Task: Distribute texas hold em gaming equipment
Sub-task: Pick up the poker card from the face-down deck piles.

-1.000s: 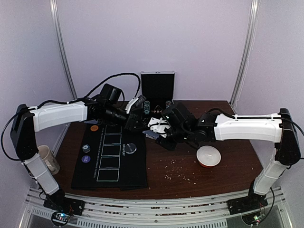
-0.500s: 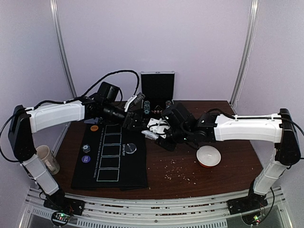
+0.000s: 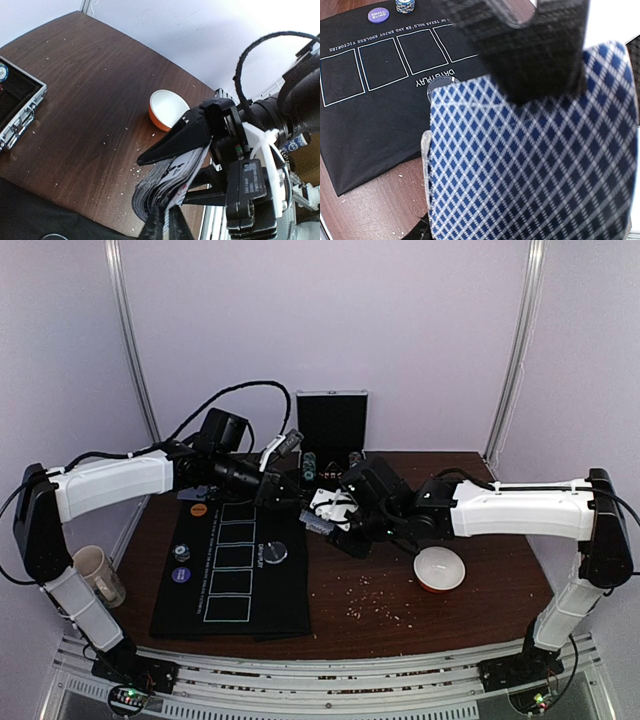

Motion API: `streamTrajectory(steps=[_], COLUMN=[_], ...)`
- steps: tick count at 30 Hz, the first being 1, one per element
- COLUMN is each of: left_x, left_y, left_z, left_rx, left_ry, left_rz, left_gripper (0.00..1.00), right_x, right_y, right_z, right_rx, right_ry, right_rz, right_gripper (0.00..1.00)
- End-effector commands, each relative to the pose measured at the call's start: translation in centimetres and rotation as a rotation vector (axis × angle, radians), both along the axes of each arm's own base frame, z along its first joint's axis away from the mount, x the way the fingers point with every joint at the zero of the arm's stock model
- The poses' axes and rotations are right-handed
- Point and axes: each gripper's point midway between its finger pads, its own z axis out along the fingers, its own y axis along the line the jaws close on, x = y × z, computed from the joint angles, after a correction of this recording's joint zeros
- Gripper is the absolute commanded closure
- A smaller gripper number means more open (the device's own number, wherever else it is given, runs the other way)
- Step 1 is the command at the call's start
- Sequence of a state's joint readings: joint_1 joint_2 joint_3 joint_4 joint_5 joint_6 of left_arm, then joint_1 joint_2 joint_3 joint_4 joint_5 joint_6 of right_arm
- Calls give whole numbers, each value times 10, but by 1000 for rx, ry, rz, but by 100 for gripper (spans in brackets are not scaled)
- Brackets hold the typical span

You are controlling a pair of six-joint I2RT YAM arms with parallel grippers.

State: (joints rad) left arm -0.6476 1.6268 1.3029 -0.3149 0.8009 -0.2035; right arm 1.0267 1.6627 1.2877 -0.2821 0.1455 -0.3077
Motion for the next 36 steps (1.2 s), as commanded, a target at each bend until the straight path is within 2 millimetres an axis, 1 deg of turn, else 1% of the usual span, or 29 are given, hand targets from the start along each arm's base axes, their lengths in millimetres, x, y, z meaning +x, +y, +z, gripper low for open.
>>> streamTrajectory(steps=[1,6,8,10,17,24,29,32,33,36], left_x=[-1,0,0,0,0,6,6,8,13,18], left_y=[2,1,0,1,6,15,18,30,40,65], left_z=[4,-11,-12,-10,4,9,20,22,21,17], left_rx=[-17,9,10,11,-10,-33,-76,-64,-56,-19], left_ry=[-36,-8,-7,-18,-43,-21,-18,10,28,84], left_rz=[-14,-20,-23,-22,-15,-2,-7,17,43,109], left_gripper=[87,87,91,100,100,100,100,100,100,100], right_x=[3,3,4,4,8,11,11,13,13,14], right_y=[0,2,1,0,-8,-18,-21,-25,-27,-32], right_z=[13,14,15,15,15,14,12,12,11,8], right_rx=[37,42,42,42,45,48,46,42,40,37], right_ry=[-14,-14,-16,-17,-16,-15,-13,-13,-12,-7], right_rz=[-15,-13,-16,-17,-38,-62,-69,-80,-84,-89], right_gripper=[49,49,49,49,50,50,50,50,50,50])
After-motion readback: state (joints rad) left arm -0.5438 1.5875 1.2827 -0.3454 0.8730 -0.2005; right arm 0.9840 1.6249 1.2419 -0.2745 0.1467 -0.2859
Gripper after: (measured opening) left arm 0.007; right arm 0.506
